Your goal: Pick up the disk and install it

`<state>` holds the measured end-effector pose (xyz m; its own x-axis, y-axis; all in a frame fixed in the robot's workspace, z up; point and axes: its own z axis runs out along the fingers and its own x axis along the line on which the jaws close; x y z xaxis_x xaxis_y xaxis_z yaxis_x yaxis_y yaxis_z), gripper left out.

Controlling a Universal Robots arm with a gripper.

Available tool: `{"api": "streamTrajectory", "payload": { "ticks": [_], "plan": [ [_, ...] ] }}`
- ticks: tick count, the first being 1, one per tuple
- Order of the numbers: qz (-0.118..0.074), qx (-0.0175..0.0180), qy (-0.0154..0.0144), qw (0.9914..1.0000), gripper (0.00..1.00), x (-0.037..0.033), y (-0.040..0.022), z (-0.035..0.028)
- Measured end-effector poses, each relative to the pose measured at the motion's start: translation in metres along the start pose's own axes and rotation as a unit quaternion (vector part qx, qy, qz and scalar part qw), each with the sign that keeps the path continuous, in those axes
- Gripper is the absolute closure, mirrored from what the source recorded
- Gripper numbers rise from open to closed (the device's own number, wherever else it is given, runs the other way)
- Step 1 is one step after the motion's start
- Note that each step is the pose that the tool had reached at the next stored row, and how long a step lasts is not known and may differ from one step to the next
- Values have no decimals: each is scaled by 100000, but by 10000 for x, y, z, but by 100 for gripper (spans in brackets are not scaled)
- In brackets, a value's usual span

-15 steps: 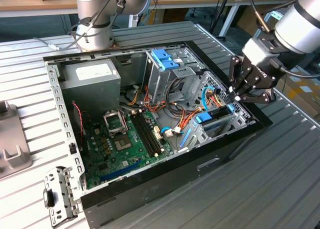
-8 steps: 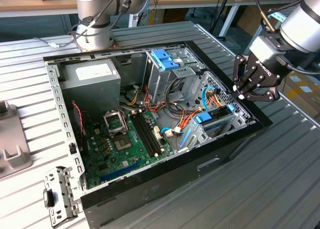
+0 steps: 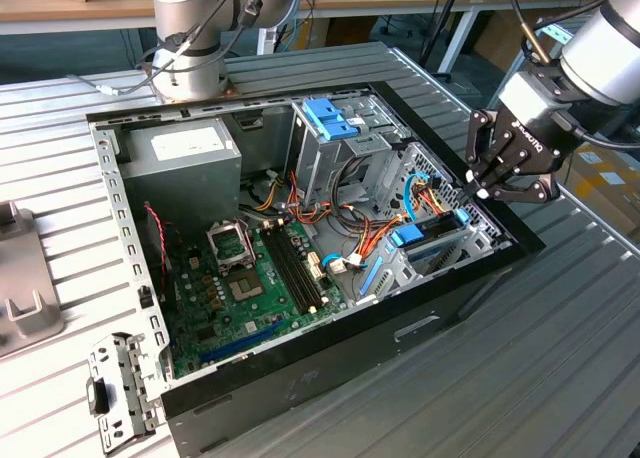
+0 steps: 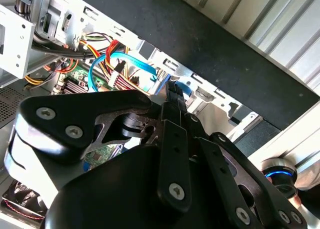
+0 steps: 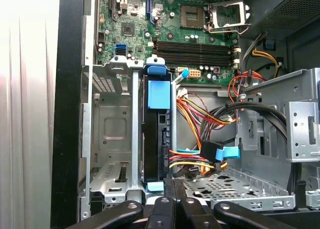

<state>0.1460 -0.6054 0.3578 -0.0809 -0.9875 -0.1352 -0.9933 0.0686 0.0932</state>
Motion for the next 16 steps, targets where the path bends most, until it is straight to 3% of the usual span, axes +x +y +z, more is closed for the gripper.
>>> {"api": "streamTrajectory", "payload": {
  "ticks": [5,13,16],
  "plan": [
    [-10,-2,-3,100000,89,-1,0,1],
    [-3,18,1,100000,89,-115,91,23],
    [-12,15,-4,100000,89,-126,97,26]
  ]
}}
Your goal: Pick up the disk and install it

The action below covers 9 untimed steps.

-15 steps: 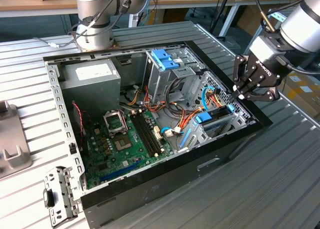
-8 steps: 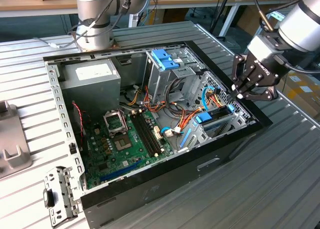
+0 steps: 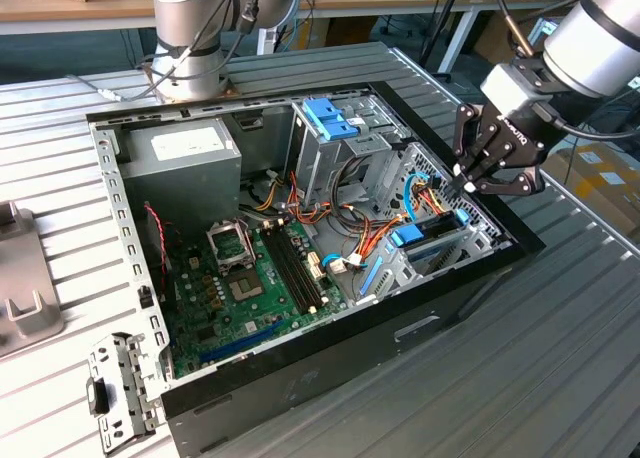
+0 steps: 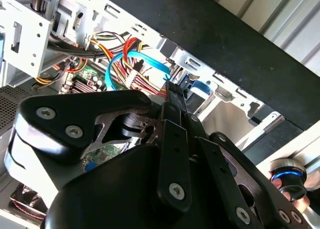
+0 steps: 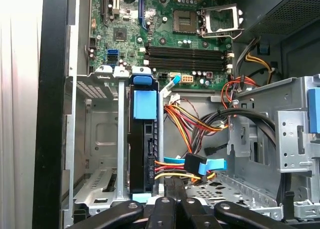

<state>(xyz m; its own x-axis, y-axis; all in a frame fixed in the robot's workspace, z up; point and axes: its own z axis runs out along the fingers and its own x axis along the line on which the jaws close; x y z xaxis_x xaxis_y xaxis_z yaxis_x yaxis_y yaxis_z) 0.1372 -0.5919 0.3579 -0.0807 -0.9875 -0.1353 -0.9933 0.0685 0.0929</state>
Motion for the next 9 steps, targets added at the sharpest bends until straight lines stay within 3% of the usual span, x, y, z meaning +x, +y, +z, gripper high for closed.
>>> {"api": "streamTrajectory", "payload": {
  "ticks": [6,8,9],
  "plan": [
    [7,-1,3,100000,89,0,3,0],
    [8,-1,1,100000,76,0,4,0],
    [9,1,1,100000,76,0,4,0]
  ]
}}
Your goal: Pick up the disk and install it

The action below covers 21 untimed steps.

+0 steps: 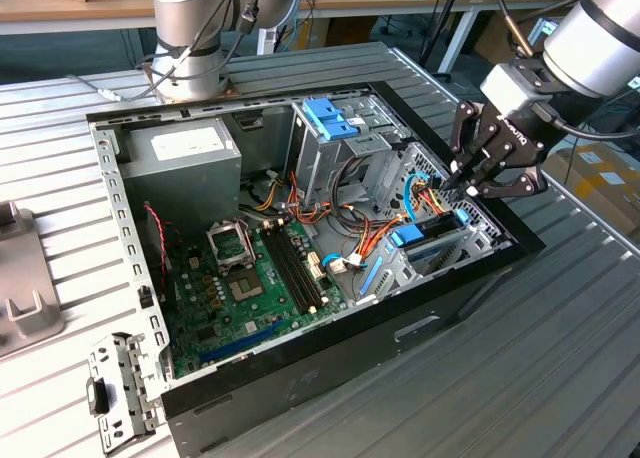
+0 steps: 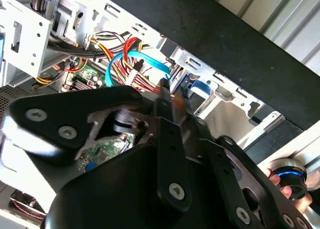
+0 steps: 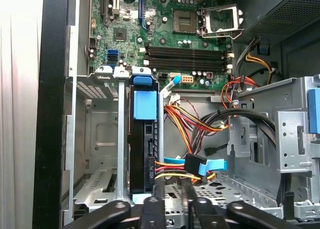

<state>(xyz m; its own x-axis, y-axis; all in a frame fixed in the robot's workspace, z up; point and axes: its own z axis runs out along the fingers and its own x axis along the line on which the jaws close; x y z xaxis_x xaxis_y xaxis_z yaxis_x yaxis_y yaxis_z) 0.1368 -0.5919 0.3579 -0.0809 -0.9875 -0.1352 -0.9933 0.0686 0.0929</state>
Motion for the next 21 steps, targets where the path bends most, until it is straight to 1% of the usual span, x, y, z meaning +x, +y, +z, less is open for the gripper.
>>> {"api": "streamTrajectory", "payload": {
  "ticks": [2,6,14,16,19,21],
  "plan": [
    [0,0,3,100000,64,0,1,0],
    [1,1,15,100000,64,-3,2,-9],
    [1,-1,-3,100000,64,-50,14,-105],
    [1,0,7,100000,64,-73,18,-128],
    [-5,-1,4,100000,64,-116,23,-128],
    [-2,-2,1,100000,64,-167,31,-120]
  ]
}}
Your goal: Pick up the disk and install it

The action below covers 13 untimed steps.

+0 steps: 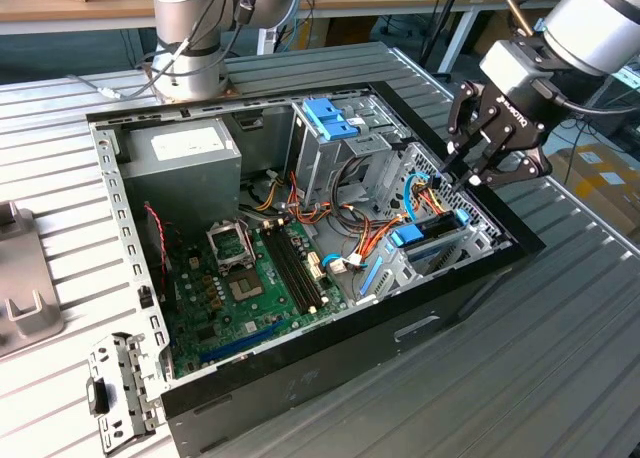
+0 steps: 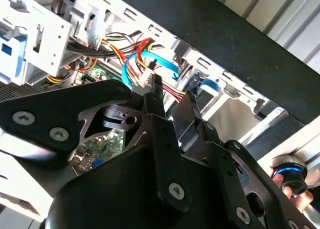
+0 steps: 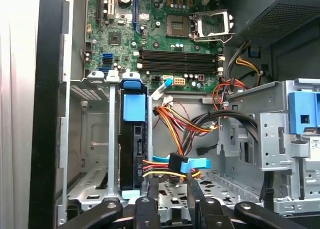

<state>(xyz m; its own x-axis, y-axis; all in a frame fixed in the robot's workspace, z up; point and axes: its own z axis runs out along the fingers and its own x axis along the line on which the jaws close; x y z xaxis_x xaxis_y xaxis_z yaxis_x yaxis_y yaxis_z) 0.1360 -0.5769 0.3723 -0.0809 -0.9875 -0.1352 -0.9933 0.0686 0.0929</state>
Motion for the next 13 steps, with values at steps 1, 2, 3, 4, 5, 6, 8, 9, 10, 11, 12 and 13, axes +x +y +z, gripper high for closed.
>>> {"api": "streamTrajectory", "payload": {
  "ticks": [1,2,3,4,5,6,8,9,10,11,12,13],
  "plan": [
    [6,1,-2,100000,64,-18,8,3],
    [3,1,-1,100000,64,-35,22,7],
    [2,2,-1,100000,64,-43,31,9],
    [4,1,4,100000,64,-52,48,11],
    [3,-2,8,100000,64,-54,66,12],
    [-1,4,-8,100000,64,-49,123,18],
    [0,4,-4,100000,64,-46,163,24],
    [-2,3,-14,100000,64,-43,164,35],
    [-6,1,-9,100000,64,-42,163,45],
    [2,3,1,100000,64,-40,164,60],
    [3,3,0,100000,64,-40,165,64],
    [4,4,12,100000,64,-39,165,64]
  ]
}}
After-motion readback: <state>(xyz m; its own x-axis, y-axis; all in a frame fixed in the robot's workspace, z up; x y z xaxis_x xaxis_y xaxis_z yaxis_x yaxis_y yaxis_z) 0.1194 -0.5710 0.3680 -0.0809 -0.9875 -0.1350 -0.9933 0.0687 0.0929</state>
